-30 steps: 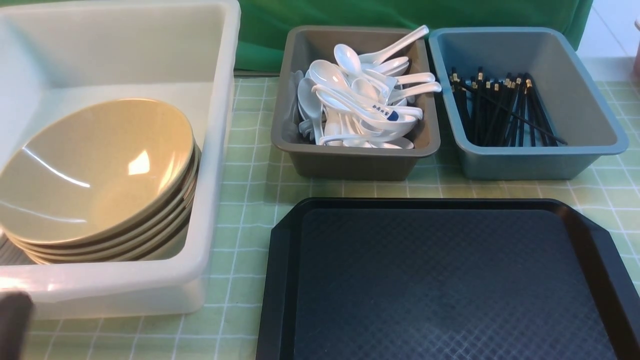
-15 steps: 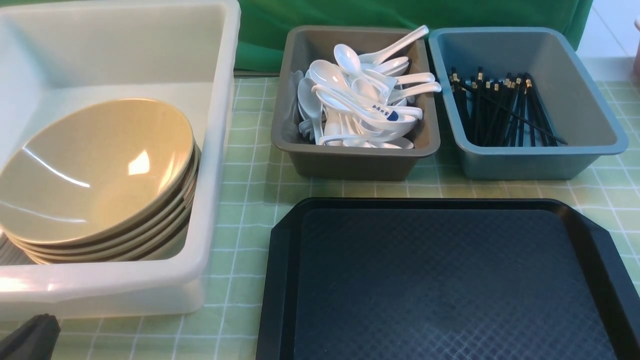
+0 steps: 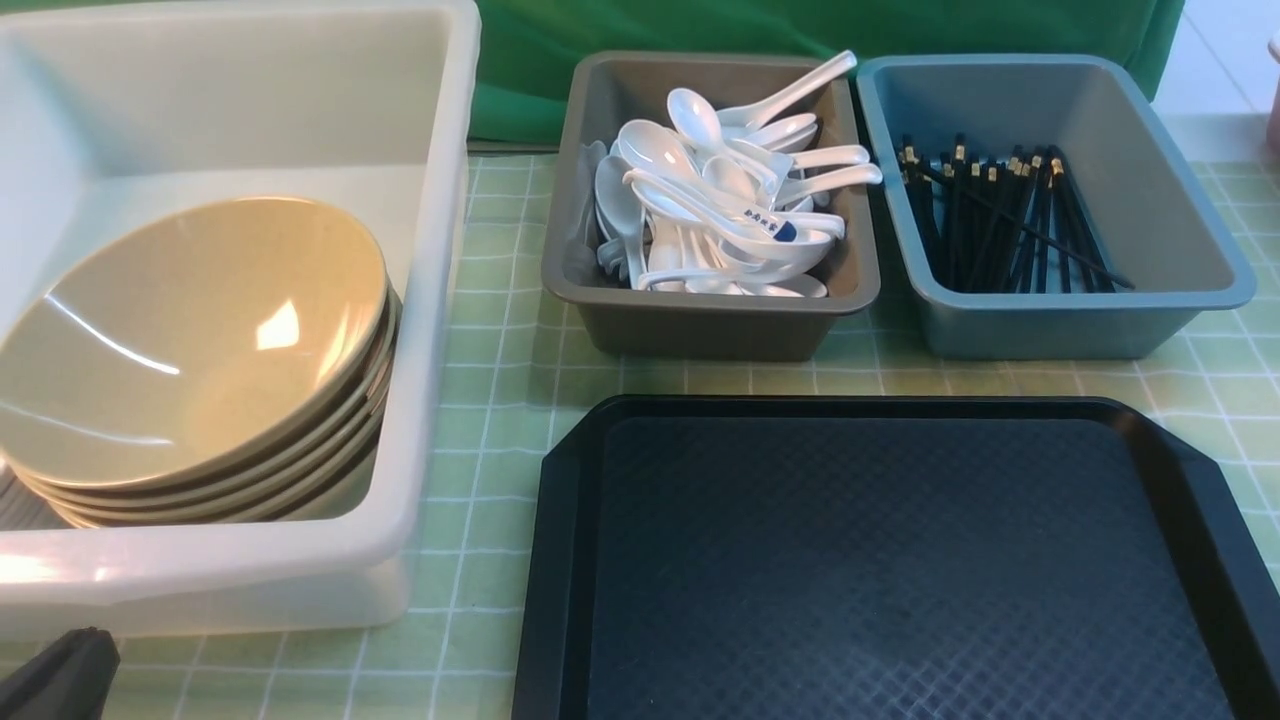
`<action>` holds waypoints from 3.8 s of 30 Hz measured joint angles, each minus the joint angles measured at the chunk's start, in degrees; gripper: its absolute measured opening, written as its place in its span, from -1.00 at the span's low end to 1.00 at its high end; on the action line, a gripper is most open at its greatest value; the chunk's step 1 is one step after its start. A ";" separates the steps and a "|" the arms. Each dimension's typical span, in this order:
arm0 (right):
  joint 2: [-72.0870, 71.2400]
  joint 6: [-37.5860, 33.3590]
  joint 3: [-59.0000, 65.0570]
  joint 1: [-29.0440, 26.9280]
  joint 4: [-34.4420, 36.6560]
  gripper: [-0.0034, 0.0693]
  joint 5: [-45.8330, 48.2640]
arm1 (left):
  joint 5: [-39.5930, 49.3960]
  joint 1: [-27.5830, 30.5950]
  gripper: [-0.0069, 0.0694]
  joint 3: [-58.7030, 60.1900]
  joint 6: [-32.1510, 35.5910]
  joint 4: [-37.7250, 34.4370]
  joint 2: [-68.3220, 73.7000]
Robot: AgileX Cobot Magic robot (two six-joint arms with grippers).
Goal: On green table put chopsticks spoon bowls plates into blue grey white boxes.
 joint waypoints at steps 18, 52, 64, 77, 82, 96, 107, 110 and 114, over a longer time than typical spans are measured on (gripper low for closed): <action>-4.71 18.11 5.67 -5.13 -23.60 -0.77 7.04 | -0.30 0.00 -0.82 0.07 0.00 0.00 0.00; -8.10 20.92 16.40 -13.61 -26.11 -0.77 -1.92 | -0.34 0.00 -0.82 0.09 -0.15 0.00 0.00; -8.10 20.97 16.40 -13.61 -26.11 -0.77 -1.94 | -0.34 0.00 -0.82 0.09 -0.15 0.00 0.00; -8.10 20.97 16.46 -13.61 -26.11 -0.77 -2.16 | -0.41 0.00 -0.82 0.14 -0.15 0.00 0.00; -8.10 20.97 16.46 -13.61 -26.11 -0.77 -2.16 | -0.44 0.00 -0.82 0.14 -0.15 0.00 0.00; -8.10 20.97 16.46 -13.61 -26.11 -0.73 -2.16 | -0.58 0.00 -0.82 0.14 -0.10 0.00 0.00; -8.10 21.02 16.46 -13.61 -26.11 -0.72 -2.16 | -0.58 0.00 -0.82 0.14 -0.12 0.00 0.00; -8.10 21.02 16.46 -13.61 -26.11 -0.72 -2.16 | -0.58 0.00 -0.82 0.14 -0.12 0.00 0.00; -8.10 21.02 16.46 -13.61 -26.11 -0.71 -2.16 | -0.58 0.00 -0.82 0.14 -0.12 0.00 0.00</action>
